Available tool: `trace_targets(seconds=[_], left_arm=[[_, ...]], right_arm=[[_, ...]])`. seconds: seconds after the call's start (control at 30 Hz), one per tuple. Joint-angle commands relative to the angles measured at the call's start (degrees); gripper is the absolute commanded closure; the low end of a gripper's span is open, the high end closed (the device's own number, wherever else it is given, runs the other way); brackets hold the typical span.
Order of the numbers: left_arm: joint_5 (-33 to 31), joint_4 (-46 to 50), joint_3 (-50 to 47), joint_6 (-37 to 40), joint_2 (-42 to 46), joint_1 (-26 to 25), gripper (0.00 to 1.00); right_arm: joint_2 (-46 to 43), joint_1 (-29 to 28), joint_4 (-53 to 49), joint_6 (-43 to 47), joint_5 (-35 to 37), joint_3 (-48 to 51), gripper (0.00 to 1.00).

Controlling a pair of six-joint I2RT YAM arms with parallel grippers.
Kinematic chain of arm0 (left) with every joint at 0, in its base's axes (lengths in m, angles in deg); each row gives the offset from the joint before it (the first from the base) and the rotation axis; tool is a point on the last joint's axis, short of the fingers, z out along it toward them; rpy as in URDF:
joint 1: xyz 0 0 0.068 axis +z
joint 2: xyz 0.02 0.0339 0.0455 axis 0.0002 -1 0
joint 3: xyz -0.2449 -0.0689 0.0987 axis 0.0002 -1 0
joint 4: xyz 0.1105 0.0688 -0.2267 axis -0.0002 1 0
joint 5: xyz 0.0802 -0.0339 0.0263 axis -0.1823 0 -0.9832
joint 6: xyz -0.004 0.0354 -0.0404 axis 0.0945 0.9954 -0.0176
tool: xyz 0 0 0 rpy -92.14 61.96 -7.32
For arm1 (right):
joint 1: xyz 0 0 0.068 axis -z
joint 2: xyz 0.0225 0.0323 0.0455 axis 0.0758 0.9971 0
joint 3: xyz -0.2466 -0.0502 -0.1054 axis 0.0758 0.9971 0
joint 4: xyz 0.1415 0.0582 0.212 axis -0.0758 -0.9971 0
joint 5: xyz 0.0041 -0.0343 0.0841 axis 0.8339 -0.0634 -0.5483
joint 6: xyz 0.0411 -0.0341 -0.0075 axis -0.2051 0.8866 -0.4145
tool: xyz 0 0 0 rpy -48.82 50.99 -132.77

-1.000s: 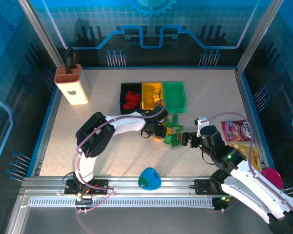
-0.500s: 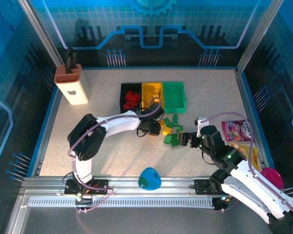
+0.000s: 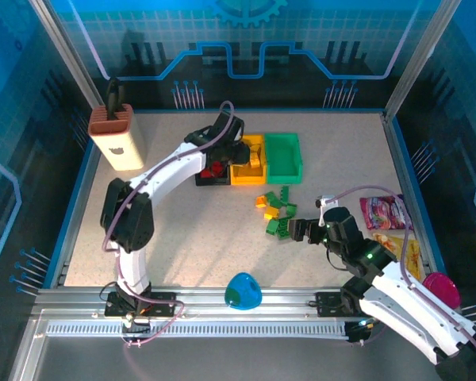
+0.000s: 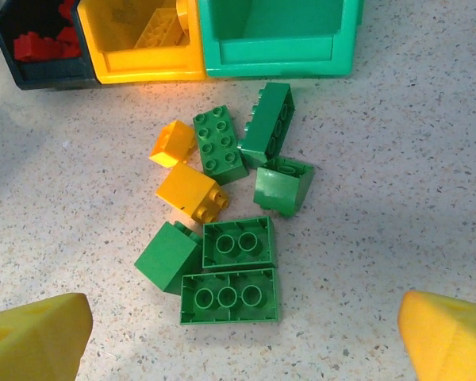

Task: Sort the legos into containers by color
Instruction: Place the lego in the container.

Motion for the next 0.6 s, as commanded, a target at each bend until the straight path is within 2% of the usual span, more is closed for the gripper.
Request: trace_targets(seconds=[0.0, 0.3, 0.47, 0.57], left_arm=[[-0.4, 4.4, 6.1, 2.4, -5.1, 0.8, 0.69], [-1.0, 9.2, 19.6, 2.2, -15.1, 2.4, 0.65], [-0.8, 10.7, 24.3, 0.6, -18.2, 3.2, 0.49], [0.8, 12.0, 26.7, 1.0, -17.8, 3.1, 0.44]], right_arm=[[-2.3, 0.8, -1.3, -1.6, -0.5, 1.1, 0.0], [-3.5, 0.8, -2.3, -1.8, -0.9, 1.5, 0.0], [-2.1, 0.8, -0.6, -2.1, -2.7, 2.1, 0.0], [-1.5, 0.8, -0.9, -1.7, -3.5, 1.8, 0.0]])
